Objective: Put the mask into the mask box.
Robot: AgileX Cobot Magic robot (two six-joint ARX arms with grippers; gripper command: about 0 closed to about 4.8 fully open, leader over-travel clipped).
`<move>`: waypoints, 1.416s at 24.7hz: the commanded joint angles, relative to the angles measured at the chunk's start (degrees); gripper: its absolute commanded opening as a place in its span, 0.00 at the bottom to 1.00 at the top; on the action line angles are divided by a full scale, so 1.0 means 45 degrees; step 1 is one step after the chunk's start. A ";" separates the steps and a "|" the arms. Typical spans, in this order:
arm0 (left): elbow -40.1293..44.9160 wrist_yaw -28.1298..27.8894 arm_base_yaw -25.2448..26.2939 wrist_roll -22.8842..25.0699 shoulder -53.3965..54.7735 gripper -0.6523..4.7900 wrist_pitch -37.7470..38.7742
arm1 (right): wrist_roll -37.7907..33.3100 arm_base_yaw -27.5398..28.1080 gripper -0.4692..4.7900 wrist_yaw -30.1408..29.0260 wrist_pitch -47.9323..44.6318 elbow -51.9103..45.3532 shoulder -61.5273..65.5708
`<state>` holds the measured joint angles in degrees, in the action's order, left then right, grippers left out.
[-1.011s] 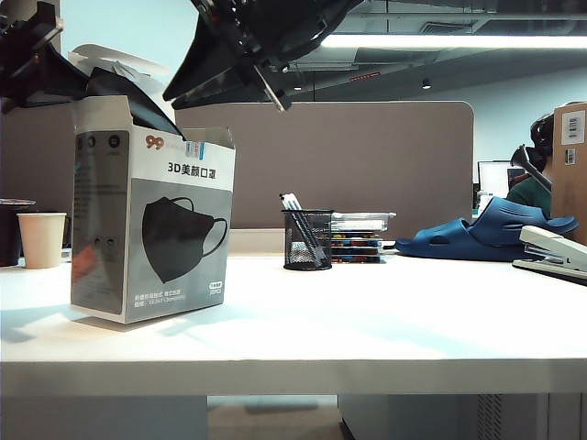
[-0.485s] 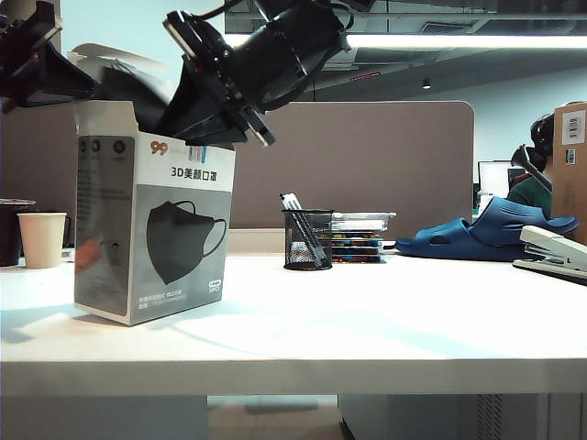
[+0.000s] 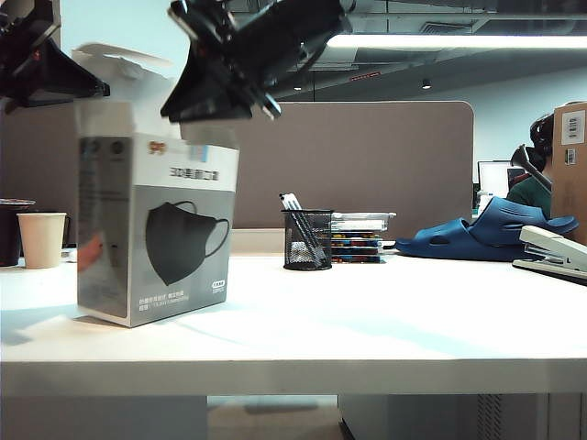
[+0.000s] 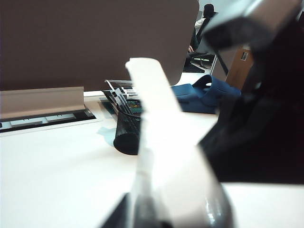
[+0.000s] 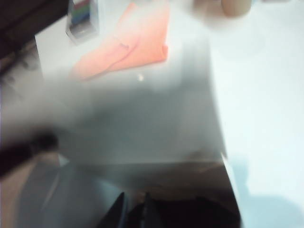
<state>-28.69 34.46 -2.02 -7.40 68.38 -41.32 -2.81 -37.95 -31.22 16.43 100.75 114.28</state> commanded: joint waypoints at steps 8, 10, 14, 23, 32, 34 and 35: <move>-0.0058 0.0063 0.0000 -0.0024 -0.0039 0.96 -0.0593 | 0.0345 0.0797 0.12 0.0403 -0.0330 0.0063 -0.1379; -0.0058 0.0063 0.0000 -0.0029 -0.0044 1.00 -0.1059 | 0.0350 0.0976 0.12 0.0500 -0.0287 0.0063 -0.1554; -0.0126 0.0029 0.0005 -0.0029 -0.0063 1.00 -0.2885 | 0.0364 0.1443 0.09 0.0971 -0.0277 0.0058 -0.2001; -0.0126 -0.1083 0.0005 -0.0024 -0.0214 1.00 -0.5076 | 0.1078 0.2453 0.09 0.3055 -0.0102 0.0058 -0.3405; -0.0141 -0.3895 0.0136 0.0364 -0.1452 0.71 -0.4682 | 0.1787 0.3677 0.09 0.4697 0.0933 0.0053 -0.4818; -0.0141 -0.3803 0.0602 0.0461 -0.1991 0.54 -0.3842 | 0.1787 0.4265 0.09 0.4731 0.1341 0.0029 -0.5202; -0.0141 -0.3793 0.0947 0.0457 -0.2404 0.50 -0.3026 | 0.1787 0.4702 0.09 0.4731 0.1690 0.0024 -0.5469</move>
<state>-29.12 17.37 1.34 -5.78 58.83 -58.33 5.10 -17.82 -10.15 23.07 100.79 90.76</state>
